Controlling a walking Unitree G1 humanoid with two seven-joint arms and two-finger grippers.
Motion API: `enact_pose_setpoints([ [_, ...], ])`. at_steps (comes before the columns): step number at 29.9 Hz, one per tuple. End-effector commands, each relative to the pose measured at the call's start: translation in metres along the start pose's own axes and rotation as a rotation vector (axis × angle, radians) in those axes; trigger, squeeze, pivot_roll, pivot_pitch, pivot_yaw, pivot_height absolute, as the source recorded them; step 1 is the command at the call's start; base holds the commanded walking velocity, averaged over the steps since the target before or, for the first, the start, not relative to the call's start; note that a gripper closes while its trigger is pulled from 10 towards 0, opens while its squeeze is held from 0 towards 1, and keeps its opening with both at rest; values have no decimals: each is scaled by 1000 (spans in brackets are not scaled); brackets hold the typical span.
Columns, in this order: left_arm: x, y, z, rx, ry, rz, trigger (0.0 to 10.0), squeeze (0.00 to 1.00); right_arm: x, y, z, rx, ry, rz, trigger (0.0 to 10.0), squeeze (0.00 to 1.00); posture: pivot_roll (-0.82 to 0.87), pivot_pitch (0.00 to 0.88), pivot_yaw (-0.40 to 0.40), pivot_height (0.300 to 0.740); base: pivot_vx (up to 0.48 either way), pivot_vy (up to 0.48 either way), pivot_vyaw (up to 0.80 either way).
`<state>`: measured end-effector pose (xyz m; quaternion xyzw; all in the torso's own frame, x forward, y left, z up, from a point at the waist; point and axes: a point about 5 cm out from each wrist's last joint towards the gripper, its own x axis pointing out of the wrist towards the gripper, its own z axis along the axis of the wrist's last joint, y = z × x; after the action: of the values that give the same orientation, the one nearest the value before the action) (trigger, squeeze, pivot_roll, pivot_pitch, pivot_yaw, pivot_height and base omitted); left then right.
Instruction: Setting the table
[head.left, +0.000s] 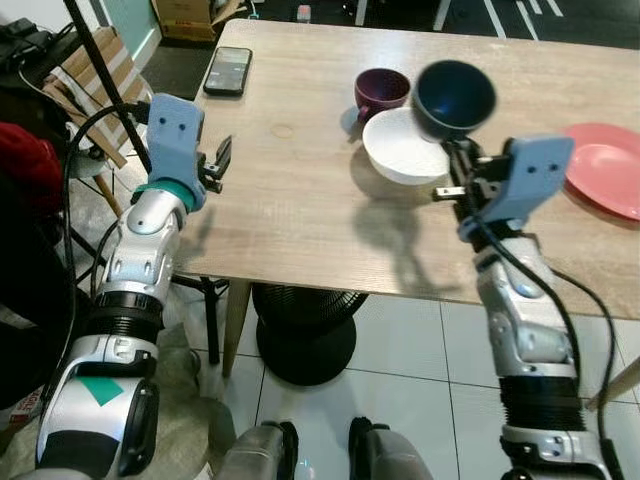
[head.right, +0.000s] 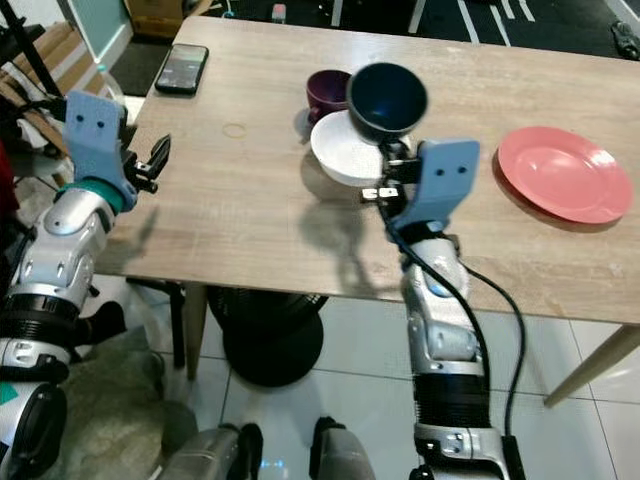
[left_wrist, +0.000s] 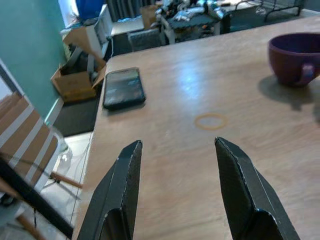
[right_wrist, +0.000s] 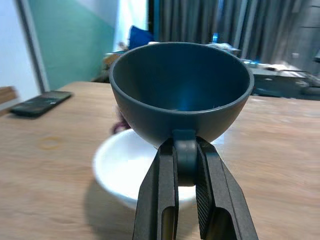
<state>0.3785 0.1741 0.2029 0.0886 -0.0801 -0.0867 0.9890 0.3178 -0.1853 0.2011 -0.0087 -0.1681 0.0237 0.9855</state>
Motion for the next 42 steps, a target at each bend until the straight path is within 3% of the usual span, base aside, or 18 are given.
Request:
enact_pose_setpoints([
  [1, 1, -3, -1, 10, 1, -9, 10000, 0, -2, -4, 3, -4, -21, -10, 10000, 0, -6, 52, 76, 740, 0, 0, 0],
  [7, -3, 1, -2, 5, -3, 14, 10000, 0, 3, 5, 3, 4, -20, 34, 10000, 0, 19, 52, 64, 740, 0, 0, 0],
  [27, -4, -2, -5, -11, 0, 26, 10000, 0, 1, 8, -1, 26, -5, 45, 10000, 0, 28, 65, 56, 740, 0, 0, 0],
  [42, -5, -2, -4, -11, -1, 29, 10000, 0, 1, 9, -1, 29, 0, 48, 10000, 0, 29, 69, 52, 740, -316, 0, 0],
])
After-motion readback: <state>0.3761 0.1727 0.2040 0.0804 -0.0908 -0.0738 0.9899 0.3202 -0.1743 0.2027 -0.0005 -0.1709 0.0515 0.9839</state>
